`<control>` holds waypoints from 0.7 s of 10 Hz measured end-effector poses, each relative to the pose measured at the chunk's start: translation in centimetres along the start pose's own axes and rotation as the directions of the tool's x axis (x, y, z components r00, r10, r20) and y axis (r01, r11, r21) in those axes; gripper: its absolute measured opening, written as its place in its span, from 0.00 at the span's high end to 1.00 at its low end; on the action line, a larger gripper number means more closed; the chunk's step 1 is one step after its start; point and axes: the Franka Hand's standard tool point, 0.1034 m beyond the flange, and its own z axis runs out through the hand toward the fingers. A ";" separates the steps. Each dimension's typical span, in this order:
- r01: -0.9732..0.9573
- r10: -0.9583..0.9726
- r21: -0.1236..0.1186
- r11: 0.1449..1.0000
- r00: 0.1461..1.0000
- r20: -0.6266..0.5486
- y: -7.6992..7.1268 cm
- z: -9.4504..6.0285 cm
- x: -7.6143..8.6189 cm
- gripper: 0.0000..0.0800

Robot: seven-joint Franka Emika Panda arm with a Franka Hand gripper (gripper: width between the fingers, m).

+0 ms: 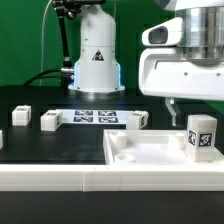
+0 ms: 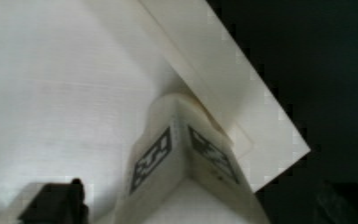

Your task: Assemble one leg

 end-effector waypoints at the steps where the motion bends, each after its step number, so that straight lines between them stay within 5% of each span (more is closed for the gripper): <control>1: 0.122 -0.123 -0.017 0.992 0.992 -0.011 -0.1 -0.1 0.0 0.19; 3: 0.334 -0.335 -0.045 0.942 0.942 -0.023 -0.2 -0.1 0.1 0.19; 7: 0.533 -0.534 -0.048 0.845 0.845 -0.028 0.2 0.2 0.2 0.19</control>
Offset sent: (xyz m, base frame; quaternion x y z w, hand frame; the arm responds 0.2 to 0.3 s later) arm 0.0005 -0.0033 0.0006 -0.0175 0.0281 -0.1897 0.9813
